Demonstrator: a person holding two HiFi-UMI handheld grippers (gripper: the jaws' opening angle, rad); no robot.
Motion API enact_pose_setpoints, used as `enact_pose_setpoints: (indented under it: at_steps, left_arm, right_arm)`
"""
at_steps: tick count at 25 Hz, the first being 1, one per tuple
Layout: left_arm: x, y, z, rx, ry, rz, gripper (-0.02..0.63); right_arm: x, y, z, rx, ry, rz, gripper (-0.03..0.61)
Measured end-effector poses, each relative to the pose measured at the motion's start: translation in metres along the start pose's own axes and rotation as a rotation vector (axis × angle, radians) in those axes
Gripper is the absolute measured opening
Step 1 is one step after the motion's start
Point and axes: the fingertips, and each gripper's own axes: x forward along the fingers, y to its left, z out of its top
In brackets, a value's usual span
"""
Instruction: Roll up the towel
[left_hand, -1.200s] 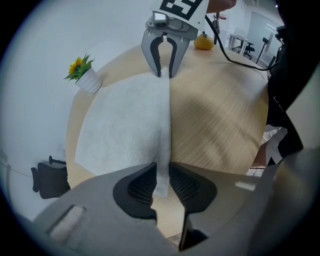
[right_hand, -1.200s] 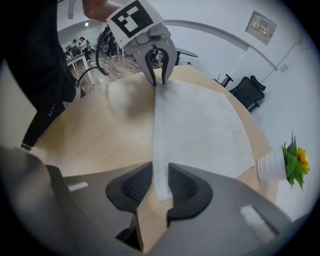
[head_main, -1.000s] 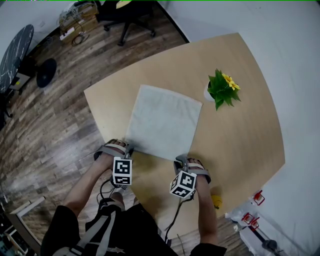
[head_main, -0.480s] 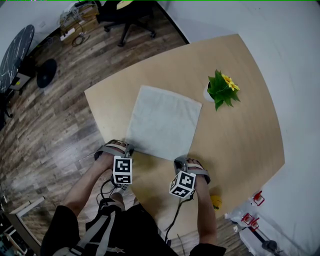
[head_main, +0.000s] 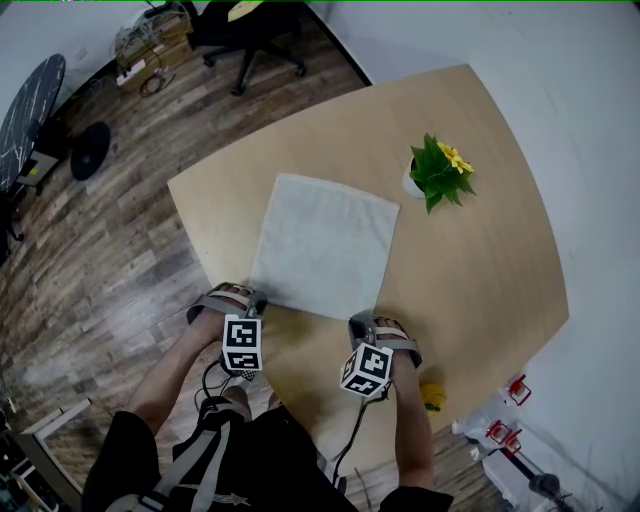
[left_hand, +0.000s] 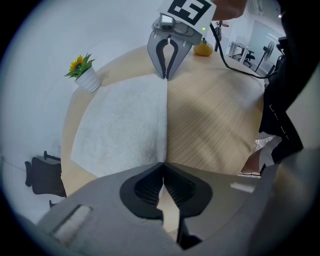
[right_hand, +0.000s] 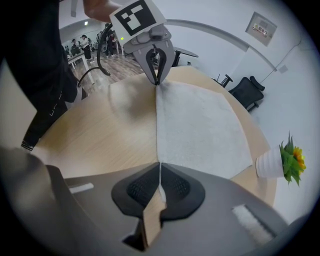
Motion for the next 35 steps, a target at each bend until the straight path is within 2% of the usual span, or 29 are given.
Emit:
enact_pose_setpoints:
  at_steps: [9,12,19,30,35]
  left_arm:
    - [-0.028,-0.039,0.0,0.003,-0.024,-0.056,0.012]
    - [-0.031,-0.044,-0.001,0.007,-0.023,-0.053,0.014]
    - [-0.033,-0.028,0.0,0.005,-0.022,-0.019,0.015]
    - [-0.015,-0.006,-0.001,0.018,-0.013,0.017,0.017]
    - [-0.008,0.003,-0.001,0.0,-0.013,0.039,0.02]
  right_arm:
    - [-0.023,0.042,0.006,0.029,-0.017,0.051,0.013]
    - [-0.025,0.051,0.007,0.038,-0.014,0.058,0.014]
    - [-0.029,0.033,0.009,0.044,-0.016,0.015,0.014]
    - [-0.009,0.011,0.005,0.054,0.008,-0.012,0.015]
    - [-0.001,0.002,0.003,0.054,0.021,-0.024,0.017]
